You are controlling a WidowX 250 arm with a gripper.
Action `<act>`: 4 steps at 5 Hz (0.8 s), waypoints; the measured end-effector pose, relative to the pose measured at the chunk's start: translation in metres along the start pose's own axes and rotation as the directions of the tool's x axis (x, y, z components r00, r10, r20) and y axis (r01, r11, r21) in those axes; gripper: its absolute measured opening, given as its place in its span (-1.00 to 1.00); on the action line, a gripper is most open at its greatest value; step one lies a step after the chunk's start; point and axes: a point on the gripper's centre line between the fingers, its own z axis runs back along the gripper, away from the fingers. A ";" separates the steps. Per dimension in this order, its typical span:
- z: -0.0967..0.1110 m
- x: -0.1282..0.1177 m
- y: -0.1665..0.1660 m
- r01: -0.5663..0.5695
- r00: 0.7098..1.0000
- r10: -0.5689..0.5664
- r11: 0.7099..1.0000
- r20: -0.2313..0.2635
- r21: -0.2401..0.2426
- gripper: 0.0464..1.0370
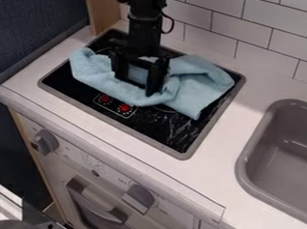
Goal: Move the cloth from bottom right to top left
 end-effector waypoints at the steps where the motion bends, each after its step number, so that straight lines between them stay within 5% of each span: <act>1: 0.006 0.019 0.009 0.028 1.000 -0.028 1.000 0.009 -0.002 0.93; 4: 0.027 0.011 0.022 0.134 0.991 -0.134 0.991 0.003 0.023 0.92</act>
